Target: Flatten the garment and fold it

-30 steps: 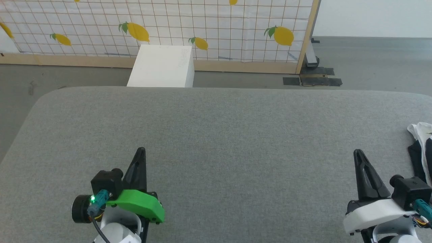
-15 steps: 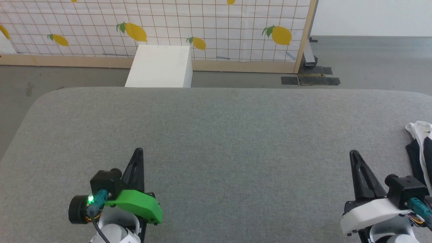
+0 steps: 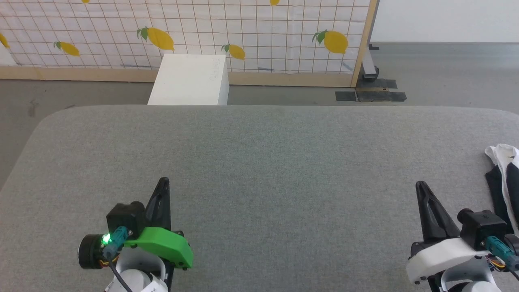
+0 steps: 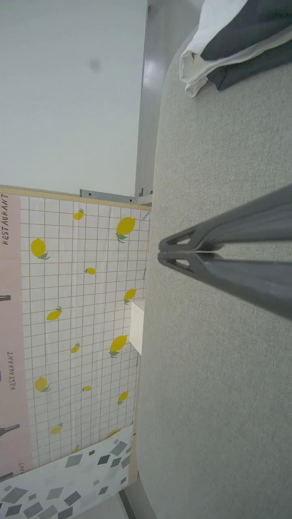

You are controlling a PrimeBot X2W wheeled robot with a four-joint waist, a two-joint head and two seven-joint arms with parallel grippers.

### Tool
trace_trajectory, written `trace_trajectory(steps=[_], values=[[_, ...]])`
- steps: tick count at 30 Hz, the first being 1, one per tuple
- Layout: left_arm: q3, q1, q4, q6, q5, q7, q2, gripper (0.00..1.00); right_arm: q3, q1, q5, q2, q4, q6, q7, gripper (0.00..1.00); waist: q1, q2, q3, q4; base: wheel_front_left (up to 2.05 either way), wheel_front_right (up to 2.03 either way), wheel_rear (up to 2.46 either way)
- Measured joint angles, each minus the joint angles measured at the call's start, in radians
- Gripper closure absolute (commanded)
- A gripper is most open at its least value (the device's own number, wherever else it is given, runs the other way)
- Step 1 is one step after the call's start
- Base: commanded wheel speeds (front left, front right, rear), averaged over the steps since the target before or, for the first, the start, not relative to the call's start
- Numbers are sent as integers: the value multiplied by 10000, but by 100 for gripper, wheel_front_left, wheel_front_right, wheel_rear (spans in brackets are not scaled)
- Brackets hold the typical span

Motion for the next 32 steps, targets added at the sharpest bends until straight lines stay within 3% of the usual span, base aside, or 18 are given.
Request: trace_trajectory(steps=[32], values=[[215,342,-690,150,589,633,0,100,284,-144,-257,0,-15,0,380,100,0,0,31,-162,0,0,0]])
